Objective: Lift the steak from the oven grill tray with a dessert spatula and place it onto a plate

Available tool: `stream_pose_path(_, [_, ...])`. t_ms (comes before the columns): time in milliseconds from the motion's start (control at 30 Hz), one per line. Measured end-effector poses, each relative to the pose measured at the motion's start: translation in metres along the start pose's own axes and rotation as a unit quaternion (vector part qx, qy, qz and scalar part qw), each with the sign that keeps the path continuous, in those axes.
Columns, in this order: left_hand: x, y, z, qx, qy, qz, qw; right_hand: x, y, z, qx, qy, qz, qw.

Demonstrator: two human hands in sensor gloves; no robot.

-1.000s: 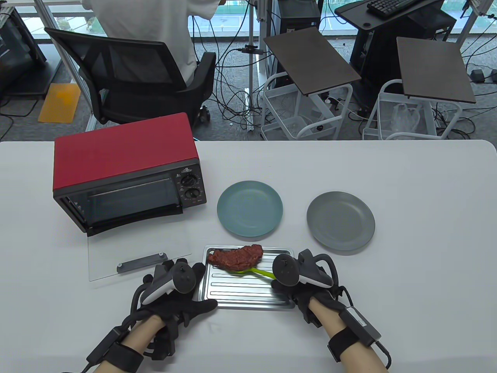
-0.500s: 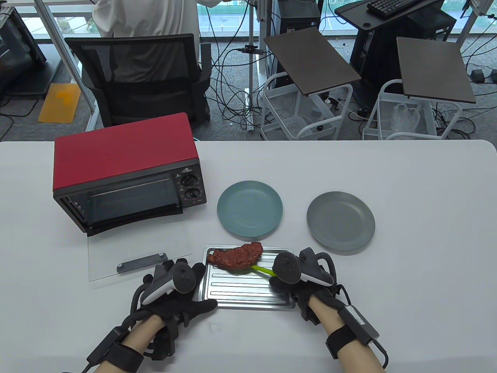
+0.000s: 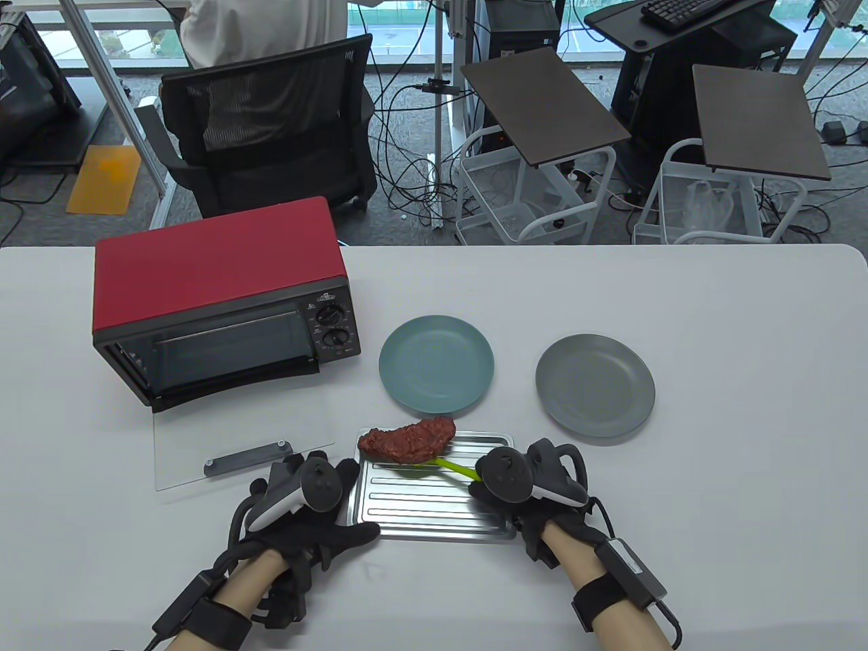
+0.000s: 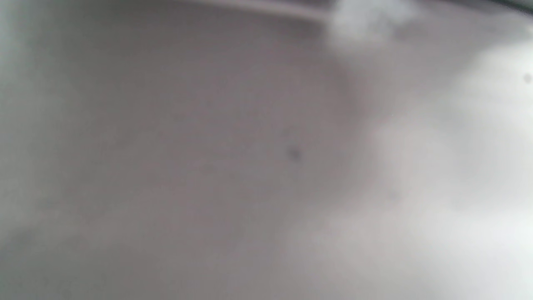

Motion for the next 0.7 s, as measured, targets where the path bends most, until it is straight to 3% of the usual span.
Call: stream_pose_path(700, [0.0, 0.0, 0.0, -0.002, -0.001, 0.001, 1.0, 0.012, -0.023, -0.004, 0.015, 0.032, 0.137, 0.99])
Point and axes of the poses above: the tracker on the back of each hand, its own z axis roughly to the little-finger side, its own x axis roughly from the fingertips to the wrist, y = z × x, the point moved 1 cm from there along -x, roughly from the wrist to the fingertips, and after that the axes turned 13 degrees about -y, right-handed, at the moved point
